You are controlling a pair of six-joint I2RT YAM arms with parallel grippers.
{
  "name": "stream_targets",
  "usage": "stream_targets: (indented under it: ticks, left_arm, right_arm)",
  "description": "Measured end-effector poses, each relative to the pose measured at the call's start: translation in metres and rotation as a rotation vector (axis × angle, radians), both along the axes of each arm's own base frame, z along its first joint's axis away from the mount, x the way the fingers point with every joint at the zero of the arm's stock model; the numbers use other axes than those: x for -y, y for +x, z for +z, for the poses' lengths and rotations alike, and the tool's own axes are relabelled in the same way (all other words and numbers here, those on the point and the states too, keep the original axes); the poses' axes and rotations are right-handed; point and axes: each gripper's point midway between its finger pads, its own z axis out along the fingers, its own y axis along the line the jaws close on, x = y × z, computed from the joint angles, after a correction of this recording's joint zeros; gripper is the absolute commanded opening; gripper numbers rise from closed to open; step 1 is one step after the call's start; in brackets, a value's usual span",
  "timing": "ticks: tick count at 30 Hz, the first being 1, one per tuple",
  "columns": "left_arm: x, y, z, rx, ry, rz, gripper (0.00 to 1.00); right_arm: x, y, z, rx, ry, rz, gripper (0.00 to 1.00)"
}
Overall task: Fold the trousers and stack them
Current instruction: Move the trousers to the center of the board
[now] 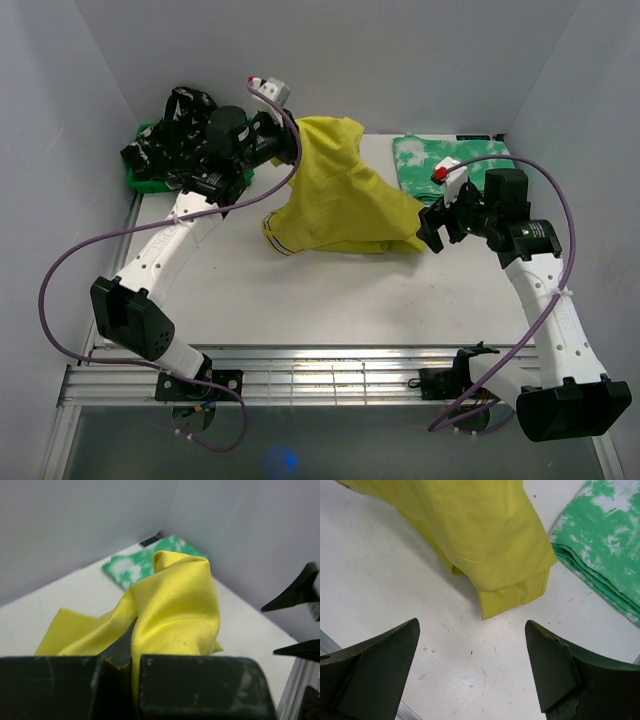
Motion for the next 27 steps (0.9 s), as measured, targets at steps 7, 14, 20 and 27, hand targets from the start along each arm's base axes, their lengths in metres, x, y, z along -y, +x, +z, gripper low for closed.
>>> stream_targets:
  ticks: [7,14,20,27]
  left_arm:
    - [-0.091,0.012,-0.131,-0.361,0.263,0.250,0.00]
    - [-0.217,0.047,-0.240,-0.731,0.378,0.485,0.02]
    - [-0.248,0.033,-0.311,-0.970,0.458,0.403,0.60]
    - [-0.232,0.022,-0.223,-0.680,0.479,0.197,0.98]
  right_arm:
    - [0.005,-0.012,-0.047,-0.116,-0.071,0.046,0.92]
    - [0.003,-0.007,-0.079,-0.210,-0.113,0.086,0.92]
    - [-0.006,0.005,-0.106,-0.308,-0.147,0.119,0.93]
    - [-0.013,0.018,-0.129,-0.362,-0.161,0.133,0.93]
